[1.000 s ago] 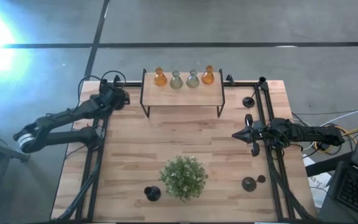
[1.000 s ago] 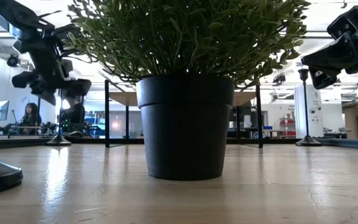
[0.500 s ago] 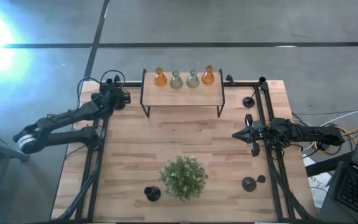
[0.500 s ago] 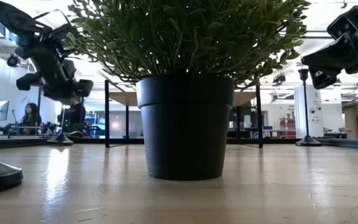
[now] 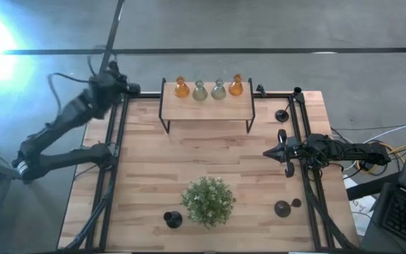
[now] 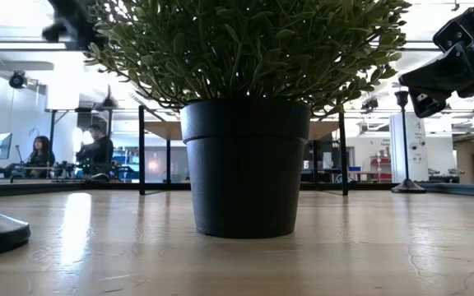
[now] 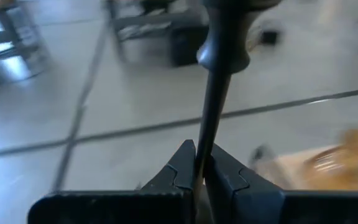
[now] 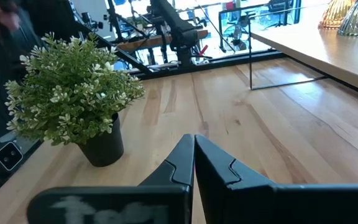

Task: Pick & Place candle stick holders
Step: Put the black candle holder on the shelf

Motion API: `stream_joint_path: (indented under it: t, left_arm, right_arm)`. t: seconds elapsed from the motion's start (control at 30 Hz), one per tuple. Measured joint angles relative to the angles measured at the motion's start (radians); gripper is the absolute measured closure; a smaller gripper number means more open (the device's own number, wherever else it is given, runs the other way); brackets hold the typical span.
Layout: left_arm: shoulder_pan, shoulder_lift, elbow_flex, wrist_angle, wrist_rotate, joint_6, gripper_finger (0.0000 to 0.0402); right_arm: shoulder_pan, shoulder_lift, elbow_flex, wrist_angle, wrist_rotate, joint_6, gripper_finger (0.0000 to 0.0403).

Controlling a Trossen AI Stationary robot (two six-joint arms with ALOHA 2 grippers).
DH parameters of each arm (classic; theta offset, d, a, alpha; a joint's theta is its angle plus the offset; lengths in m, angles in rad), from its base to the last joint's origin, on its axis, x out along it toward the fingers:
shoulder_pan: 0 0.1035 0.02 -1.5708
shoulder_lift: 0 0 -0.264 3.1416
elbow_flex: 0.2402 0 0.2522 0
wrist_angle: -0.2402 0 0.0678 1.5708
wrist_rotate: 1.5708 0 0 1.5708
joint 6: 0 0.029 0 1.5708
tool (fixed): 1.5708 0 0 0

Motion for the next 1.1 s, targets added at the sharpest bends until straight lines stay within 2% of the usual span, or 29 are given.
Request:
stream_joint_path:
  t: [0.13, 0.27, 0.37, 0.43, 0.73, 1.1]
  left_arm:
    - [0.0, 0.039, 0.232, -0.126, 0.192, 0.025, 0.0383]
    - [0.0, 0.12, 0.441, -0.253, 0.437, 0.061, 0.0383]
    - [-0.001, 0.193, 0.557, -0.315, 0.603, 0.099, 0.0383]
    - [-0.001, 0.238, 0.608, -0.357, 0.663, 0.125, 0.0383]
    - [-0.003, 0.382, 0.637, -0.388, 0.874, 0.242, 0.0383]
    - [-0.003, 0.495, 0.605, -0.341, 0.938, 0.36, 0.0383]
  right_arm:
    - [0.0, 0.0, 0.0, 0.0, 0.0, 0.0, 0.0394]
    - [0.0, 0.0, 0.0, 0.0, 0.0, 0.0, 0.0394]
    - [0.0, 0.0, 0.0, 0.0, 0.0, 0.0, 0.0394]
    - [0.0, 0.0, 0.0, 0.0, 0.0, 0.0, 0.0394]
    - [0.0, 0.0, 0.0, 0.0, 0.0, 0.0, 0.0394]
    - [0.0, 0.0, 0.0, 0.0, 0.0, 0.0, 0.0394]
